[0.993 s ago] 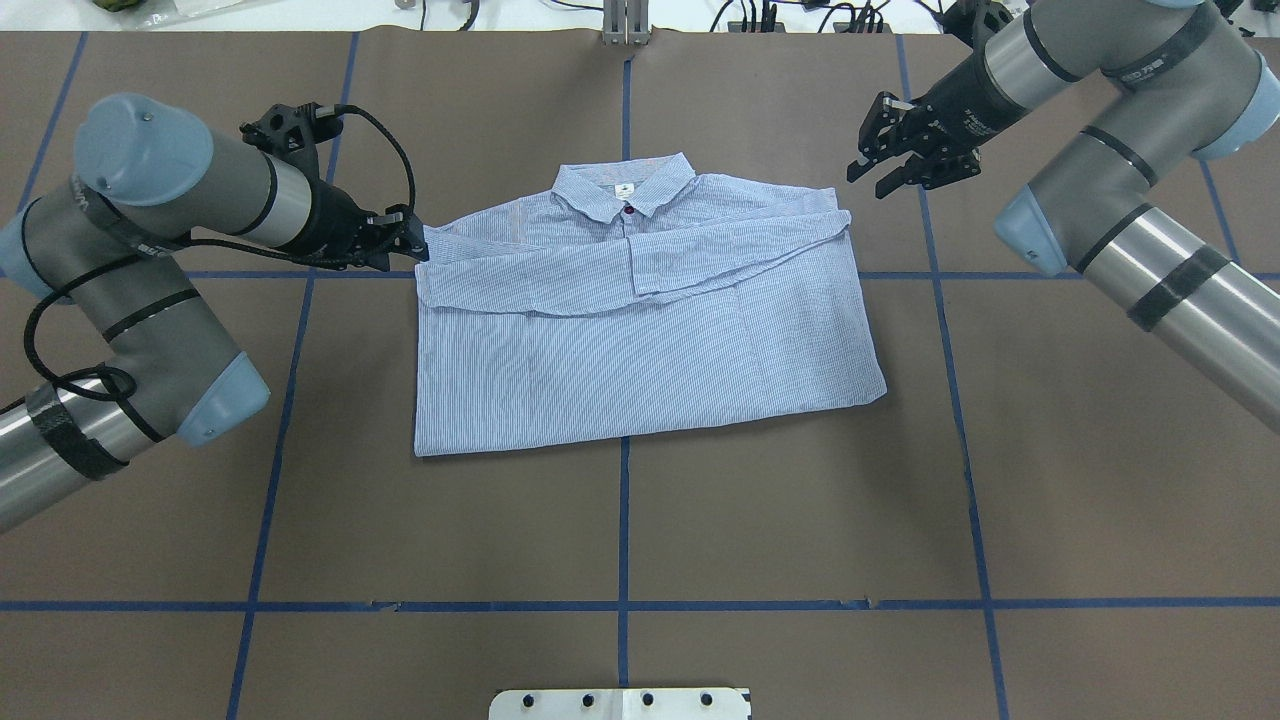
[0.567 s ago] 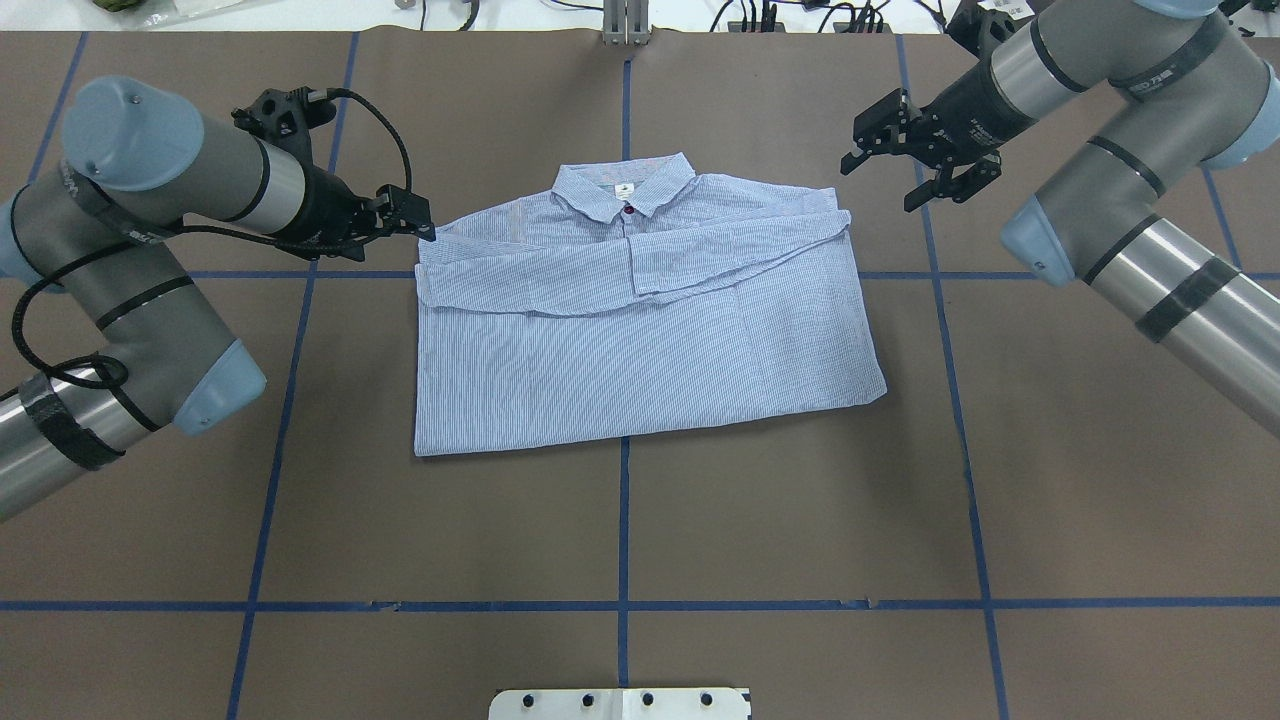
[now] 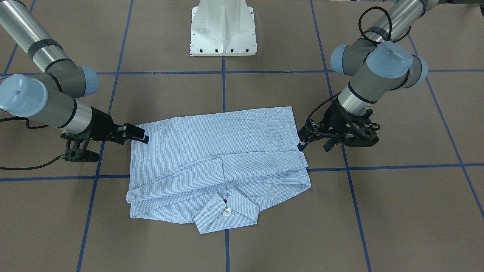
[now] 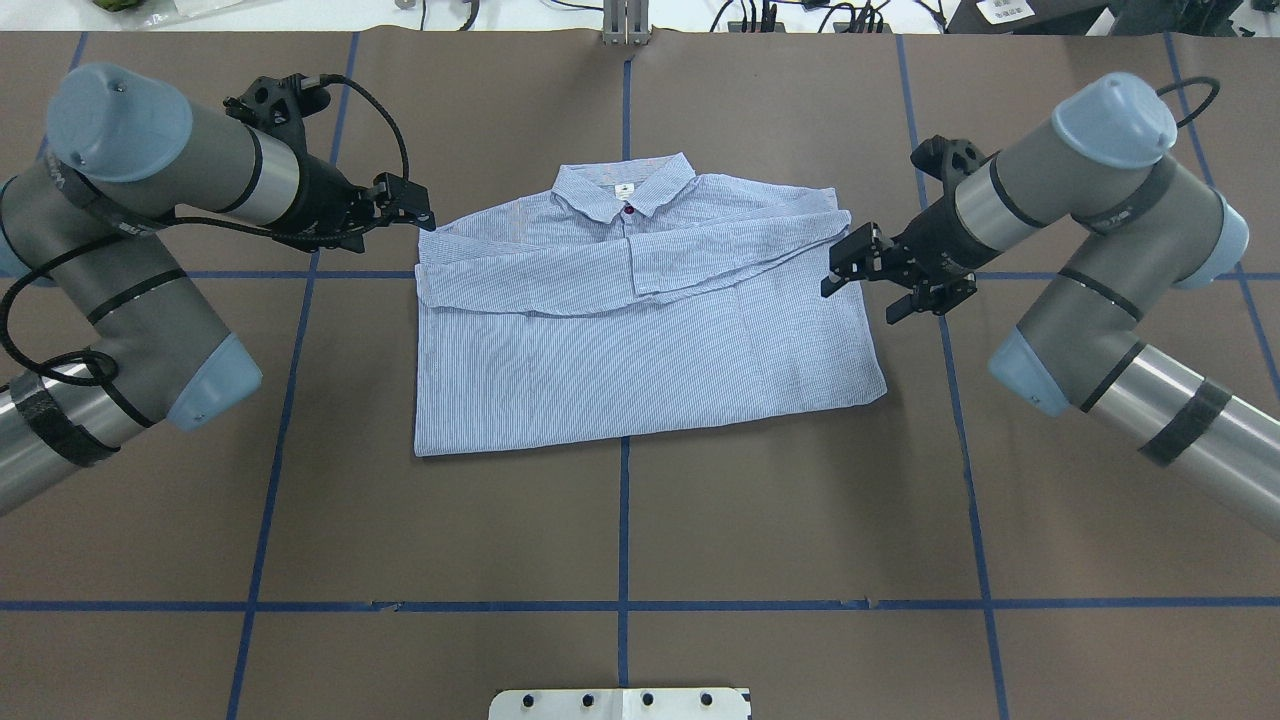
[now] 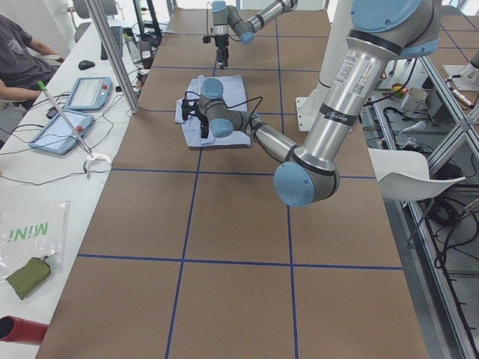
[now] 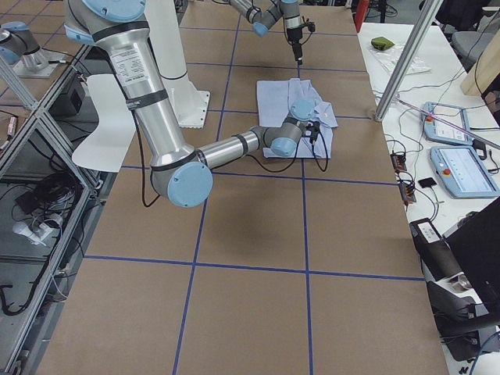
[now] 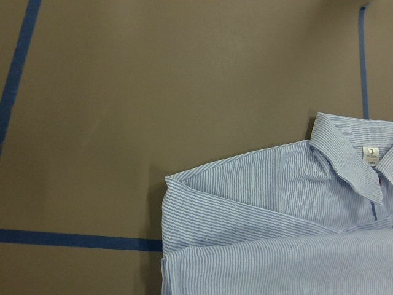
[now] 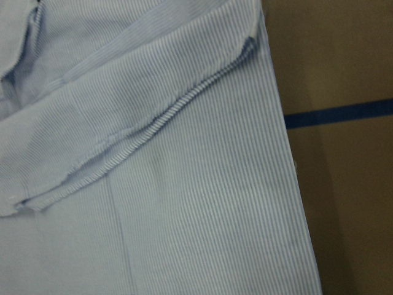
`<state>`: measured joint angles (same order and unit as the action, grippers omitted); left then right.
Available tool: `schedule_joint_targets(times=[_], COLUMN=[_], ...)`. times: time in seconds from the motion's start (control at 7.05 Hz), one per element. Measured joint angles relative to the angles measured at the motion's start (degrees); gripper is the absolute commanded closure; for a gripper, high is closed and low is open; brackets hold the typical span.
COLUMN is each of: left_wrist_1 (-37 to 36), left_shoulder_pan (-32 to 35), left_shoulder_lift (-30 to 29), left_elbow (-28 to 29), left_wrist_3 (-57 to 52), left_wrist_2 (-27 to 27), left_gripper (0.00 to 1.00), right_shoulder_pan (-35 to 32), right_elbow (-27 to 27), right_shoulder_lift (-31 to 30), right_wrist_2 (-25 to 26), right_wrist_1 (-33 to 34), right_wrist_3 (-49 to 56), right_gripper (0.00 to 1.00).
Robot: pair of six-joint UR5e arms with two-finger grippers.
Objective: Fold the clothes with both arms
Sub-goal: 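Raise the left gripper away while the right gripper moves to the shirt's side, then grasp the folded shirt's corner nearest the robot with the right gripper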
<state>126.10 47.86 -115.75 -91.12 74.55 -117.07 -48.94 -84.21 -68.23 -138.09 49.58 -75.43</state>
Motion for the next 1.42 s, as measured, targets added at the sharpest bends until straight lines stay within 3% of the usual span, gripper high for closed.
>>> schedule_joint_targets(times=[0.43,0.71,1.13,1.42], left_wrist_1=[-0.06,-0.06,-0.06,-0.07], left_shoulder_pan=[-0.09,-0.13,-0.05,-0.05], left_shoulder_lift=[0.00,0.00,0.08,0.09], left_elbow=[-0.43,-0.46,-0.41,-0.38], left_wrist_3=[0.73,0.77,0.77,0.77], left_wrist_2=[0.00,0.00,0.06,0.08], left_gripper=[0.01,0.01,0.01,0.01], right_shoulder_pan=[2.78,3.64,4.02,3.92], right_elbow=[-0.17,0.11,0.19,0.18], right_shoulder_lift=[-2.58,-2.75,-2.81,-2.95], right_wrist_2=[2.23,2.99,3.33,3.37], right_wrist_1=[0.07,0.15,0.16,0.11], right_wrist_3=[0.02,0.02,0.02,0.02], right_gripper=[0.04,0.18,0.83,1.00])
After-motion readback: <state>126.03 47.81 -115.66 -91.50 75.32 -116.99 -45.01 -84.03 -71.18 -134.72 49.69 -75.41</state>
